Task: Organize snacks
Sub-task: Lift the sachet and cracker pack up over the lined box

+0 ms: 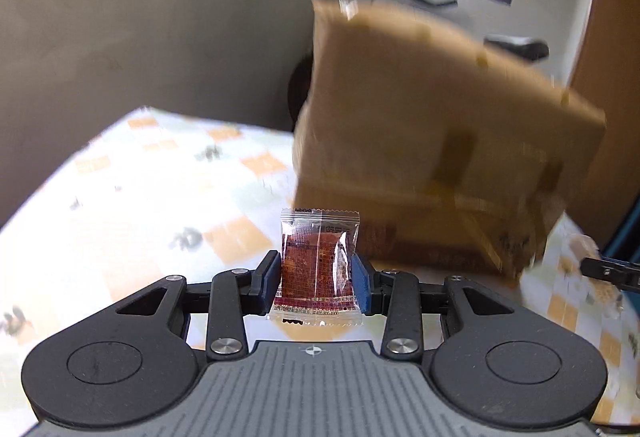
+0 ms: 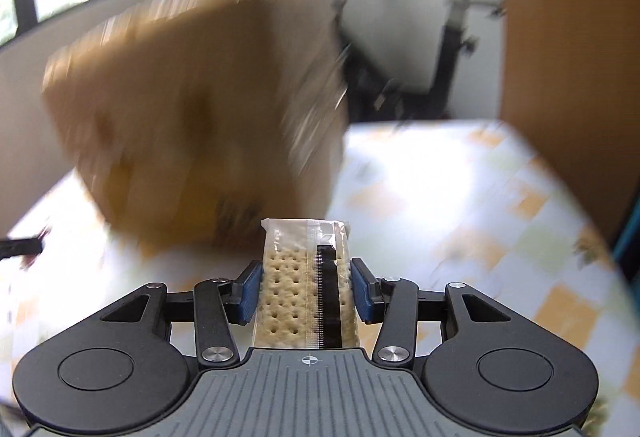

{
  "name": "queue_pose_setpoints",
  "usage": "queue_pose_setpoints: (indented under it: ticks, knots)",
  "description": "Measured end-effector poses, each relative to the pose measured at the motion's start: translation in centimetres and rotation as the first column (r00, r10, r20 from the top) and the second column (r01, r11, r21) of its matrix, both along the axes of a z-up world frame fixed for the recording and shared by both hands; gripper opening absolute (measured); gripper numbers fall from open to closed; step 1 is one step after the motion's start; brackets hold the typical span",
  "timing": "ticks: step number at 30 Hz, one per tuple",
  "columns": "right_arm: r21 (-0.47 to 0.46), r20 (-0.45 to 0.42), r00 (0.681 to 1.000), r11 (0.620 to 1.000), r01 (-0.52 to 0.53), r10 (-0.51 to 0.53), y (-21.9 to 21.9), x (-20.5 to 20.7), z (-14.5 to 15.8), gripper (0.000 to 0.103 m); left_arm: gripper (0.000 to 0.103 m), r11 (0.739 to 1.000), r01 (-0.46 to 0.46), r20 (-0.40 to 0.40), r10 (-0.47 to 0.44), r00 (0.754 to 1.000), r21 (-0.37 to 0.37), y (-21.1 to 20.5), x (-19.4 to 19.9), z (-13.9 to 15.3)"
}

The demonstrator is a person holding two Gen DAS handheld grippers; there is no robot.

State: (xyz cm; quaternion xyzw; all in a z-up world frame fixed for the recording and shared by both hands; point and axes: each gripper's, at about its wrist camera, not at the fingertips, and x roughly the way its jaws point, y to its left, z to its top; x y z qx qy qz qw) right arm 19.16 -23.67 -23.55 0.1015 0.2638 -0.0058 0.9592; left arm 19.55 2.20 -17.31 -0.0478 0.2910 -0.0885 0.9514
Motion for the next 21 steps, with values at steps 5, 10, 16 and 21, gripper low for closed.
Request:
queue_pose_setpoints:
  ticks: [5, 10, 16, 21]
  knots:
    - [-0.015, 0.215, 0.976, 0.999, 0.036, -0.032, -1.7, 0.4, 6.8, 0.043, 0.040, 1.000, 0.005, 0.190, -0.003, 0.982, -0.008, 0.2, 1.4, 6.6]
    - [-0.045, 0.338, 0.939, 0.998, -0.041, 0.054, -1.0, 3.0, 12.2, 0.043, 0.040, 0.997, 0.071, 0.324, -0.064, 0.944, -0.009, -1.8, 3.6, 11.9]
    - [-0.133, 0.316, 0.929, 0.979, -0.156, 0.191, 2.2, 8.0, 14.2, 0.043, 0.040, 0.990, 0.142, 0.324, -0.133, 0.936, -0.005, -6.5, 7.3, 13.7]
    - [-0.133, 0.241, 0.945, 0.972, -0.194, 0.222, 5.3, 11.0, 13.2, 0.043, 0.040, 0.987, 0.158, 0.269, -0.160, 0.950, 0.028, -8.3, 9.5, 12.1]
